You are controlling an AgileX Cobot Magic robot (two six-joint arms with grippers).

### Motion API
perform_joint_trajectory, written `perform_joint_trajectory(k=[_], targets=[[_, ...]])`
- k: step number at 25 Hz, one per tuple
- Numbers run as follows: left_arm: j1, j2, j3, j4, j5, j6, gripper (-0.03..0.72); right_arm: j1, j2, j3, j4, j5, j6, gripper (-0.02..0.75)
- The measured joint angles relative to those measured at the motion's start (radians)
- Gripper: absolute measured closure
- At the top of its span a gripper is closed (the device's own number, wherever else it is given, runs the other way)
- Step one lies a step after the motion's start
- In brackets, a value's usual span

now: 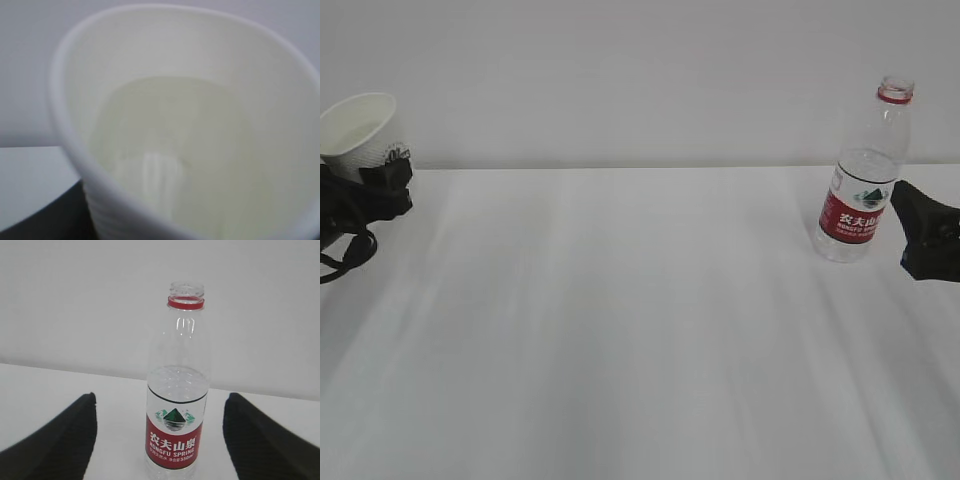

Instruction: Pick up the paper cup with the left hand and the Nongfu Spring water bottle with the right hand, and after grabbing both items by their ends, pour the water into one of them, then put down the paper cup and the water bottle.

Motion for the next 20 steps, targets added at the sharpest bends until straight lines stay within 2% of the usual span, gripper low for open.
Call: perform_joint_trajectory(k=[11,20], targets=[[0.000,0.089,-0.008,-0.036,-0.040,0.017,0.248,0.000,0.000,0.000,0.000,0.000,0.000,0.150],[0.000,0.185,-0.106,-0.038,-0.055,0.020,0.248,0.000,0.000,0.000,0.000,0.000,0.000,0.150]])
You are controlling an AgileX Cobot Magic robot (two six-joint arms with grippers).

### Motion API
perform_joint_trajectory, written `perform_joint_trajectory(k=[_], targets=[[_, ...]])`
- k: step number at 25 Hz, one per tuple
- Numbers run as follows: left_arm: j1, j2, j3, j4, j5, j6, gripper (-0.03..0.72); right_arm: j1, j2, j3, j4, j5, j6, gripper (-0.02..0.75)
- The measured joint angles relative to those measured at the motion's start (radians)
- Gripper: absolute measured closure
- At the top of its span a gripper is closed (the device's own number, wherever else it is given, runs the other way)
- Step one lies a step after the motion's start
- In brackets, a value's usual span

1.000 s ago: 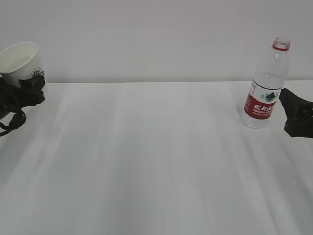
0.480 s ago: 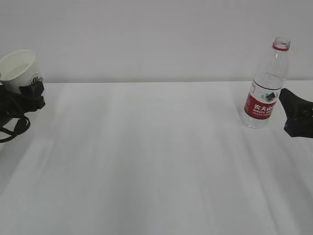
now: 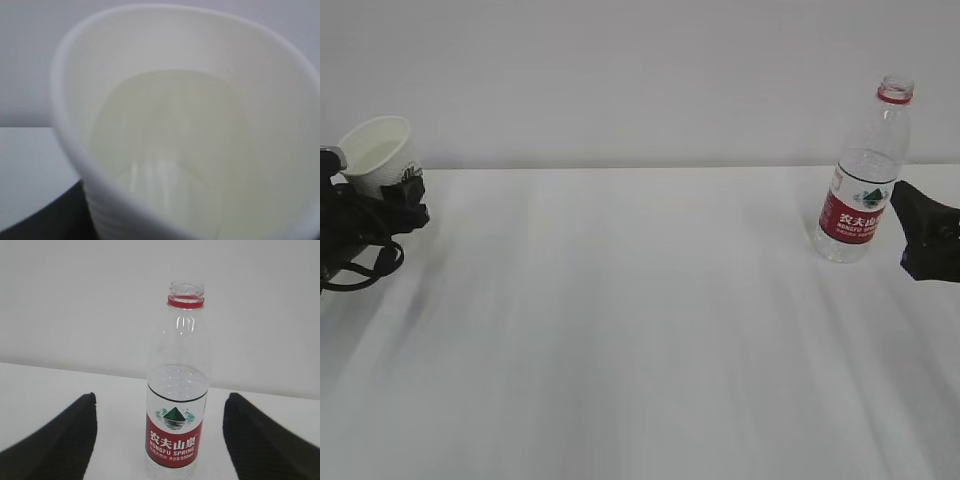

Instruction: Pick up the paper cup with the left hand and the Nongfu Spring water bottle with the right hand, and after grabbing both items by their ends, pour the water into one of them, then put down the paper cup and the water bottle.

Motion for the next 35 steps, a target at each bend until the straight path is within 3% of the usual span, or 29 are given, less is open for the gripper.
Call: perform_joint_trajectory(k=[24,27,31,35], targets=[[0.000,0.124,-0.043,-0.002,-0.048,0.000,0.241,0.000,0.002,0.000,0.000,0.009,0.000,0.149],[0.000,0.124,-0.043,-0.002,-0.048,0.000,0.193,0.000,0.002,0.000,0.000,0.010,0.000,0.149],[0.000,0.127,-0.043,-0.002,-0.046,0.000,0.073,0.000,0.002,0.000,0.000,0.010,0.000,0.149],[0.000,0.127,-0.038,-0.004,-0.046,0.000,0.037,0.000,0.002,0.000,0.000,0.010,0.000,0.150]])
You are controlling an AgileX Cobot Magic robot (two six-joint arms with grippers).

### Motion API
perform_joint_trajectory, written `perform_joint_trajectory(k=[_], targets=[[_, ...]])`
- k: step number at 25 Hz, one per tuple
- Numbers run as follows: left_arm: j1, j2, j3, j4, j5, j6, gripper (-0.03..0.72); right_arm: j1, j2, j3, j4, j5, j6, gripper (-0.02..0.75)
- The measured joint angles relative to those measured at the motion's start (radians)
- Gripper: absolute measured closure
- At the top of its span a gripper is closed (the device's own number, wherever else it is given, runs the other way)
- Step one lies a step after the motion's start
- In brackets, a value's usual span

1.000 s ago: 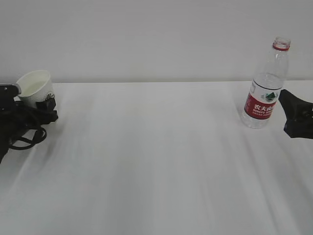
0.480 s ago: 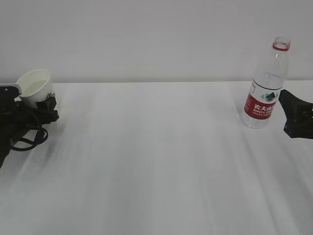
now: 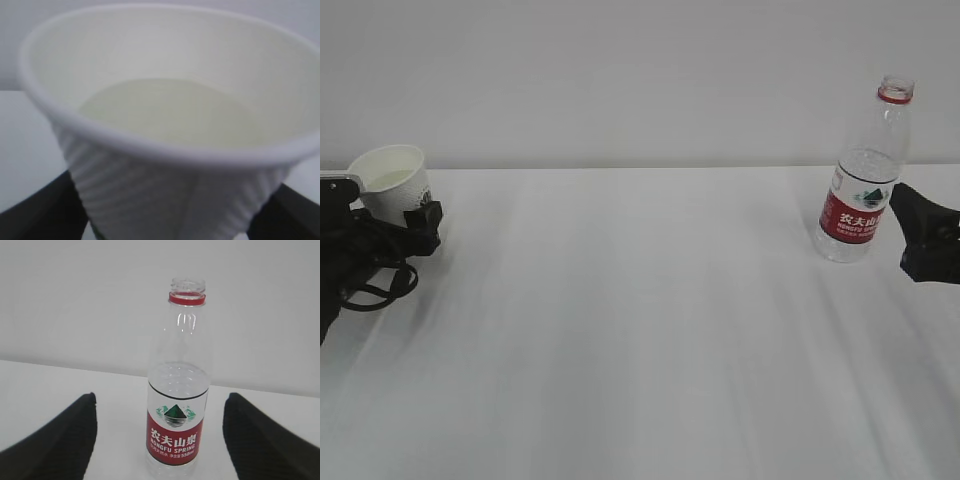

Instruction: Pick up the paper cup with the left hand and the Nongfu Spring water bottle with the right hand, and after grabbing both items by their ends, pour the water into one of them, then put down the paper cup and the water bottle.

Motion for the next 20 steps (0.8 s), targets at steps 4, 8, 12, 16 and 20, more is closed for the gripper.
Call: perform_joint_trajectory(k=[4,8,12,16,20], targets=[[0.000,0.000,0.043,-0.006,0.000,0.000,0.033,0.000,0.000,0.000,0.000,0.000,0.000,0.150],[0.000,-0.008,0.115,-0.009,0.002,0.000,0.033,0.000,0.000,0.000,0.000,0.000,0.000,0.149],[0.000,-0.080,0.189,-0.010,0.002,0.000,0.034,0.000,0.000,0.000,0.000,0.000,0.000,0.149],[0.000,-0.152,0.262,-0.010,0.002,0.000,0.036,0.000,0.000,0.000,0.000,0.000,0.000,0.149],[0.000,-0.197,0.311,0.018,0.002,0.000,0.044,0.000,0.000,0.000,0.000,0.000,0.000,0.150]])
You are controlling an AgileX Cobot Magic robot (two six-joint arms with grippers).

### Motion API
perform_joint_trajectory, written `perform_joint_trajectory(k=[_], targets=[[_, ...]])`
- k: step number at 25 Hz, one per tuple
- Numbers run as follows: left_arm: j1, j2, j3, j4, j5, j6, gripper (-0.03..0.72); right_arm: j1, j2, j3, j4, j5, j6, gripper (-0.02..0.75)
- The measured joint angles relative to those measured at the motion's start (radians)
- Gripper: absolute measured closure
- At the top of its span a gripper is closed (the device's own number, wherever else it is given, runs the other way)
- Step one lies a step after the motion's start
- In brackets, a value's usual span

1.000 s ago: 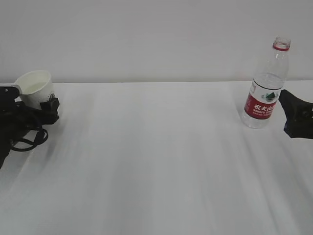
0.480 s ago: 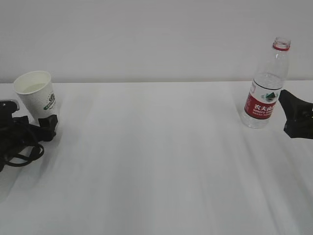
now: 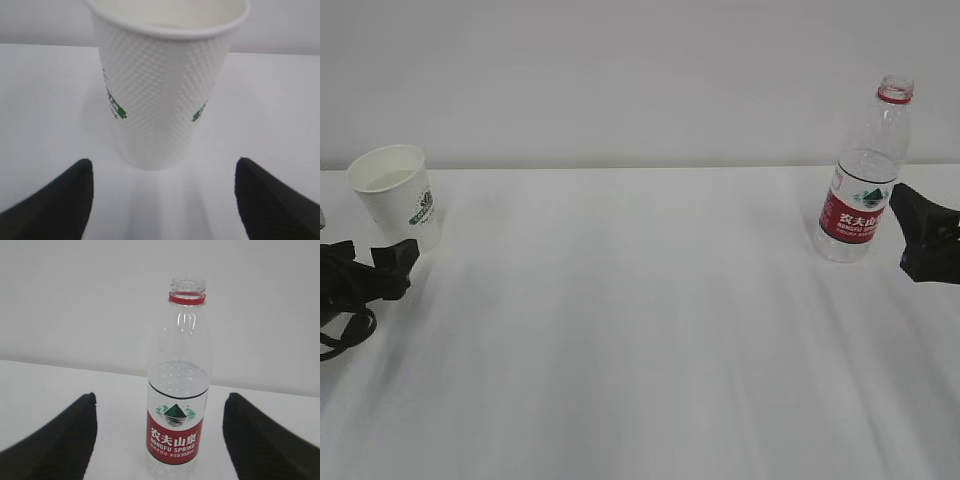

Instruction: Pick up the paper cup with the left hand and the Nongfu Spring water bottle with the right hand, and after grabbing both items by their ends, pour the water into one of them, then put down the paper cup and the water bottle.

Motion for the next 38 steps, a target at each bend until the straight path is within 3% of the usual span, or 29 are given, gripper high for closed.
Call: perform_joint_trajectory(k=[12,27,38], targets=[[0.000,-0.168,0.072,0.033,0.000,0.000,0.066,0.000,-0.029,0.000,0.000,0.009,0.000,0.149],[0.000,-0.418,0.081,0.033,0.003,0.005,0.096,0.000,-0.274,-0.022,0.020,0.214,-0.002,0.150],[0.000,-0.692,0.085,0.033,0.205,0.047,0.098,0.000,-0.508,-0.022,0.020,0.387,-0.009,0.150]])
